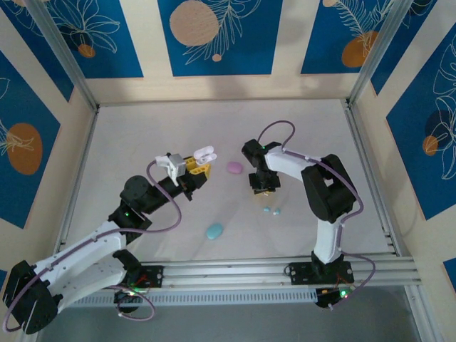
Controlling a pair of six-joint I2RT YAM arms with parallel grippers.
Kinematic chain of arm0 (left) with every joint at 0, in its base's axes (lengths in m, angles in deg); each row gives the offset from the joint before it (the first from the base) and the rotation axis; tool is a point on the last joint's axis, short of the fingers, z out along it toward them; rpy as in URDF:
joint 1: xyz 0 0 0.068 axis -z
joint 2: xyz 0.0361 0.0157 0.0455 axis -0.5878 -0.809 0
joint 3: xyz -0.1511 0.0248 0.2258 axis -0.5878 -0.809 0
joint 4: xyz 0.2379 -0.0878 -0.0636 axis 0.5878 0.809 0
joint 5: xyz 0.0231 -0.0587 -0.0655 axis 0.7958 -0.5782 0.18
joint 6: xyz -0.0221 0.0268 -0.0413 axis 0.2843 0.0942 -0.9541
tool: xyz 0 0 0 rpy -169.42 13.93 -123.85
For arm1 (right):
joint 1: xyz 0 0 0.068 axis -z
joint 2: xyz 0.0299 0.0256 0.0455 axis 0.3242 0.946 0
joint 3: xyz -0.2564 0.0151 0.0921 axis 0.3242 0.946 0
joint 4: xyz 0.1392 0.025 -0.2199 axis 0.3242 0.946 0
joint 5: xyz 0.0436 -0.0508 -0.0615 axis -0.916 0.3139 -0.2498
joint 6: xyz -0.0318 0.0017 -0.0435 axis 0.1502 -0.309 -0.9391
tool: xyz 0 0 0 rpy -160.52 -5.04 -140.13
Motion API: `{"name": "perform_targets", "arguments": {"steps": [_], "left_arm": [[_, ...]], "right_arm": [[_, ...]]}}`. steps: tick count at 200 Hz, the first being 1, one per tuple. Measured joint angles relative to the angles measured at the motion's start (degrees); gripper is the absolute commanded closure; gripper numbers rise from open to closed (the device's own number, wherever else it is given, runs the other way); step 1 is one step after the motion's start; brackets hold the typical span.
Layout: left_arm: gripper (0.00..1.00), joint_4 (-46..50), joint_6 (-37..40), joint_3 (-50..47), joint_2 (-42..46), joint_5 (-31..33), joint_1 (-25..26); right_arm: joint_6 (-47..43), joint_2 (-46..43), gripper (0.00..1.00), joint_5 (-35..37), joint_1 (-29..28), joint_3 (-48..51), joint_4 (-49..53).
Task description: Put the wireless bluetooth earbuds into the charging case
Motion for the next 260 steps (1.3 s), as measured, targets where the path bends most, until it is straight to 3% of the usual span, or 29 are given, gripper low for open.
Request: {"name": "perform_targets", "arguments": {"steps": [77, 115, 224, 239, 260], "left_arm": [[0.74, 0.0, 0.0, -0.1, 0.4, 0.4, 0.0], [0.74, 0.0, 0.0, -0.1, 0.4, 0.4, 0.0], [0.74, 0.0, 0.0, -0.2, 0.5, 0.5, 0.0], [0.74, 0.0, 0.0, -0.2, 0.5, 0.6, 0.0], [0.74, 0.0, 0.0, -0.2, 0.5, 0.6, 0.0]], "right_arm": [[1.9, 0.3, 0.63, -2.0, -6.5, -0.6, 0.8], [2.8, 0.3, 0.7, -3.3, -9.2, -1.3, 1.0], [3.8, -1.3, 0.73, -6.5, -9.9, -1.2, 0.2], [3.8, -3.1, 0.72, -9.4, -9.1, 0.5, -2.2], [3.8, -5.9, 0.71, -18.5, -5.9, 4.9, -7.5]]}}
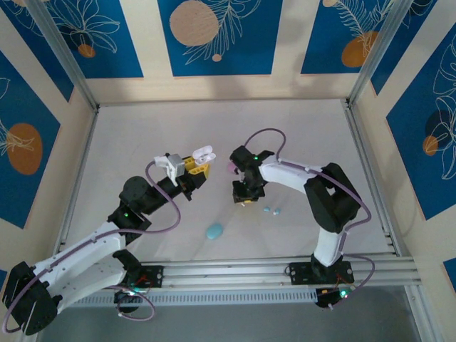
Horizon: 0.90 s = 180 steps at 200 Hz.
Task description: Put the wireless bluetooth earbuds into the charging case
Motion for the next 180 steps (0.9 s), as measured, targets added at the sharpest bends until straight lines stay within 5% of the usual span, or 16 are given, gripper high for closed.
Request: {"name": "perform_targets", "arguments": {"steps": [58, 127, 180], "left_arm": [[0.74, 0.1, 0.0, 0.0, 0.0, 0.0, 0.0], [0.74, 1.1, 0.0, 0.0, 0.4, 0.0, 0.0], [0.74, 1.3, 0.0, 0.0, 0.5, 0.0, 0.0]], "right_arm": [[-1.1, 0.1, 0.67, -16.1, 7.2, 4.4, -7.5], [-2.8, 0.1, 0.65, -12.5, 12.9, 6.6, -6.4], [-4.7, 0.2, 0.63, -13.1, 9.3, 5.4, -6.7]]}}
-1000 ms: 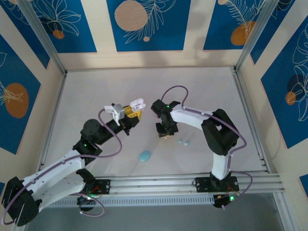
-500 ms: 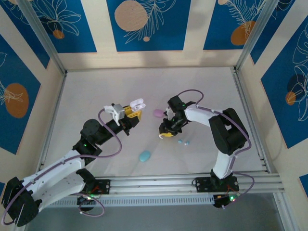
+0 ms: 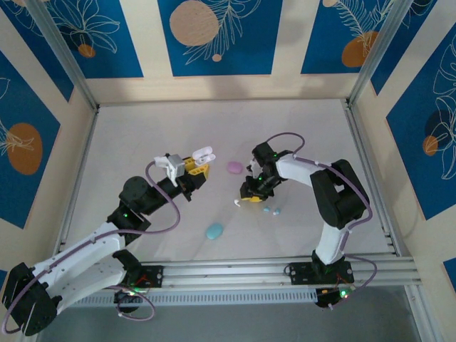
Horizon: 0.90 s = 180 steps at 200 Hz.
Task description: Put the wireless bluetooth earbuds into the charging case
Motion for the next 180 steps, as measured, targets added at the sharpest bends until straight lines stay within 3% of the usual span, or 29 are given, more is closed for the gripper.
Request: {"name": "perform_targets", "arguments": {"steps": [70, 123, 180], "left_arm": [[0.73, 0.2, 0.2, 0.0, 1.6, 0.9, 0.0], [0.73, 0.3, 0.2, 0.0, 1.5, 0.9, 0.0], [0.73, 0.3, 0.2, 0.0, 1.5, 1.1, 0.0]], "right_arm": [[-0.8, 3.5, 0.63, -2.8, -2.5, -3.8, -1.5], [-1.7, 5.9, 0.71, -2.4, -3.4, -5.3, -0.2], [-1.4, 6.2, 0.78, 7.9, -7.7, -8.7, 5.3]]}}
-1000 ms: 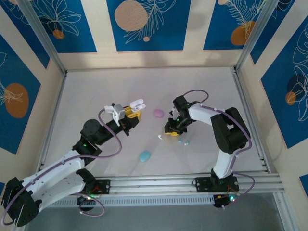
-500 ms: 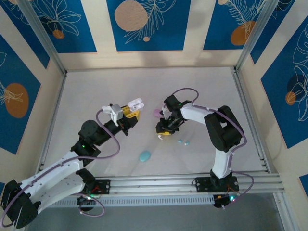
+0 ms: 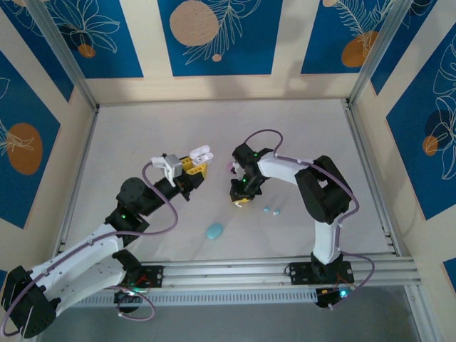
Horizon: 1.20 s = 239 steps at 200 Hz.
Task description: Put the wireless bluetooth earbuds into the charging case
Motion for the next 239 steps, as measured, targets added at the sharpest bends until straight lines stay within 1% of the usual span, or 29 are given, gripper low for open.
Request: {"name": "perform_targets", "arguments": {"steps": [30, 66, 99, 121, 156, 211, 239], "left_arm": [[0.73, 0.0, 0.0, 0.0, 0.0, 0.2, 0.0], [0.73, 0.2, 0.0, -0.3, 0.6, 0.6, 0.0], [0.73, 1.3, 0.1, -0.6, 2.1, 2.0, 0.0], [0.73, 1.8, 0.7, -0.6, 3.3, 3.1, 0.0], [0.73, 2.8, 1.5, -0.6, 4.1, 4.3, 0.0], [0.73, 2.8, 1.5, -0.8, 4.0, 4.7, 0.0], [0.73, 2.8, 1.5, -1.2, 4.0, 4.7, 0.0]], "right_arm": [[1.1, -1.7, 0.79, 8.9, -1.2, -1.1, 4.4], [4.2, -2.1, 0.78, 22.0, -1.2, -2.2, 8.8], [7.1, -0.5, 0.77, 29.1, -1.4, -2.6, 10.2], [9.3, 1.7, 0.74, 32.4, -2.8, -3.8, 11.3], [13.4, 3.5, 0.68, 36.4, -7.0, -5.7, 13.1], [18.3, 5.5, 0.65, 38.2, -12.9, -8.2, 16.0], [19.5, 5.6, 0.62, 38.2, -14.3, -8.5, 16.7]]}}
